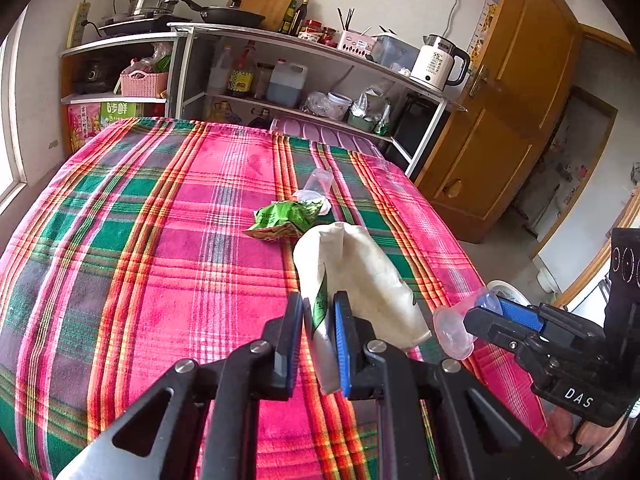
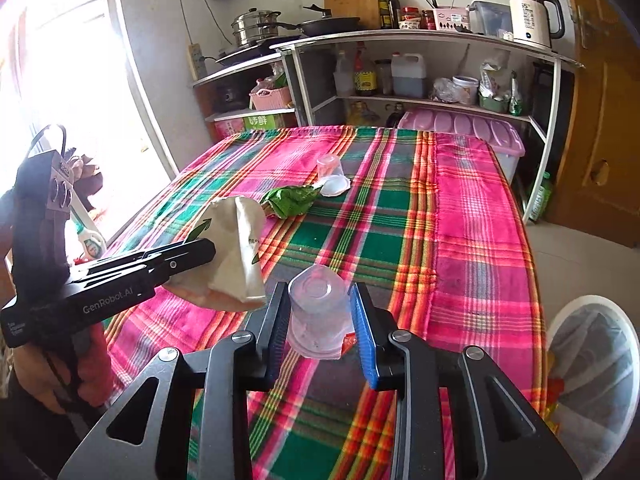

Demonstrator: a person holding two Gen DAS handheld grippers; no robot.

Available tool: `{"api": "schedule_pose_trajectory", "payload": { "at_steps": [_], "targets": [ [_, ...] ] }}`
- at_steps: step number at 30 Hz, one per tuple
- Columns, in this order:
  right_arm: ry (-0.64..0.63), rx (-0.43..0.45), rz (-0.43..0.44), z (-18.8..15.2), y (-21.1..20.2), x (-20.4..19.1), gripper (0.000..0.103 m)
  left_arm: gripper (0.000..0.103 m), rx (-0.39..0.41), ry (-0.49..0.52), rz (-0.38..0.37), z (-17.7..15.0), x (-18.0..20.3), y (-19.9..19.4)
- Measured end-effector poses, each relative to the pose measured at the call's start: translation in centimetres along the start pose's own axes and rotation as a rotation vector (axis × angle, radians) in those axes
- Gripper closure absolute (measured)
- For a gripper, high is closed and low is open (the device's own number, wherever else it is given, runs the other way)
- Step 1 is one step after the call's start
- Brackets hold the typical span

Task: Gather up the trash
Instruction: 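Grasp the beige paper bag with the left tool while the right tool grasps the clear plastic cup, then carry the paper bag and plastic cup over the bin, open both tools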

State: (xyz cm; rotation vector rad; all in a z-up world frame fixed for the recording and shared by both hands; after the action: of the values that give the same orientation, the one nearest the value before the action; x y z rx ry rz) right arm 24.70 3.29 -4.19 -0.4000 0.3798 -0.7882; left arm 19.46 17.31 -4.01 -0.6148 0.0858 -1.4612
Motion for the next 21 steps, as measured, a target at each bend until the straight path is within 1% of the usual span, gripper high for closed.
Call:
{"api": "schedule_pose_trajectory", "payload": {
  "at_steps": [11, 21],
  "targets": [
    [0.062, 0.055, -0.09, -0.3, -5.6, 4.1, 0.071, 0.087, 0.005, 0.061, -0.087, -0.9, 6.8, -1.5],
    [0.122, 0.096, -0.17, -1.0, -9.9, 8.5, 0.071, 0.087, -0.012, 0.107, -0.161, -1.8, 12.6, -1.4]
  ]
}}
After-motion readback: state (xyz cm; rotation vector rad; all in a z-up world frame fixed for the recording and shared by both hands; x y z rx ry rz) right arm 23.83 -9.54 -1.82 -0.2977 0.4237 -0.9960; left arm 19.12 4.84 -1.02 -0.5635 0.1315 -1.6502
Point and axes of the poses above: each gripper's, at about its wrist camera, not at the fingertips, and y roughly the way its jaws point, x to its right, z to its top, the point moved 8 cm from there along y, roughly the way its jaws point, and after that the axes turned 14 degrees about x, right-handed, at the moved point
